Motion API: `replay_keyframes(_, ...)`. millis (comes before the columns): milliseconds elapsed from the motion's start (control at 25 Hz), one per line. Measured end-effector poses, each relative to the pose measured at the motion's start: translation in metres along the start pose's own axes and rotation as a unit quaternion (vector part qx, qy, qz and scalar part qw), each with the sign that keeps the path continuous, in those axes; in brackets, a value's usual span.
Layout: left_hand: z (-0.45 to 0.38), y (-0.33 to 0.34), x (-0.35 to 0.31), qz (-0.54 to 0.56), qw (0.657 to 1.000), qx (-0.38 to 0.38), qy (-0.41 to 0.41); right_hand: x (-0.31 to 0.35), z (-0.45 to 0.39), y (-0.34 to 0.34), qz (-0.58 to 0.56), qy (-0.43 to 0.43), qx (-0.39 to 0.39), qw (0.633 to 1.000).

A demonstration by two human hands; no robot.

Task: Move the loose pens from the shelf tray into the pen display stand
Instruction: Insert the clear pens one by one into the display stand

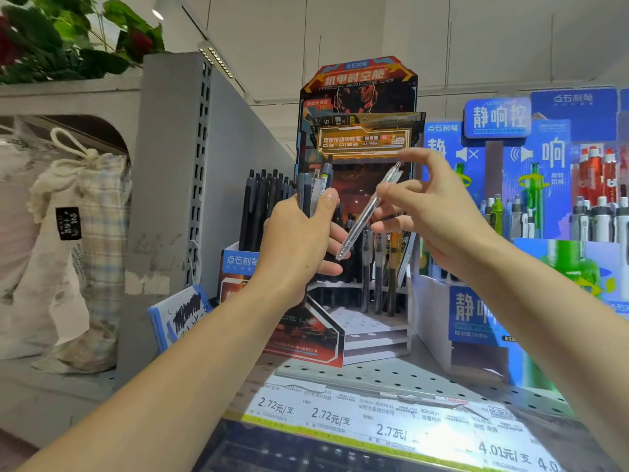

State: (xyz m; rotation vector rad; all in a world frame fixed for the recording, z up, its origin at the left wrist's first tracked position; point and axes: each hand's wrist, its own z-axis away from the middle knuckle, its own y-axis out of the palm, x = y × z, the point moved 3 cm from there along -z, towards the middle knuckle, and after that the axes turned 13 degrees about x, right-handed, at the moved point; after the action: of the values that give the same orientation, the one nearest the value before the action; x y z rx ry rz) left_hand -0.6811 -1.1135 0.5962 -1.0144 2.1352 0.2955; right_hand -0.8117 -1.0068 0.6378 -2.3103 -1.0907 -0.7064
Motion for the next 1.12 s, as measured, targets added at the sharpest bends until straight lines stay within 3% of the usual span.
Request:
replay_keyframes(360, 0.002, -0.006, 0.006, -0.017, 1.0, 0.001, 0.004, -0.018, -0.007, 0.003, 0.059, -0.004, -0.046, 0.997)
replay_keyframes(440, 0.001, -0.006, 0.006, -0.014, 1.0, 0.003, 0.005, -0.022, -0.004, 0.009, 0.164, -0.014, -0.018, 0.986)
replay_keyframes(560, 0.0, -0.003, 0.007, 0.003, 1.0, 0.012, -0.009, -0.027, -0.001, 0.018, 0.357, -0.031, 0.024, 0.933)
replay_keyframes(640, 0.001, 0.0, 0.009, 0.01, 1.0, 0.021, -0.011, -0.03, 0.001, 0.022, 0.405, -0.034, 0.043, 0.913)
replay_keyframes(1120, -0.003, 0.001, 0.009, 0.009, 0.999, 0.034, -0.015, -0.033, -0.001, 0.024, 0.457, -0.023, 0.049, 0.888)
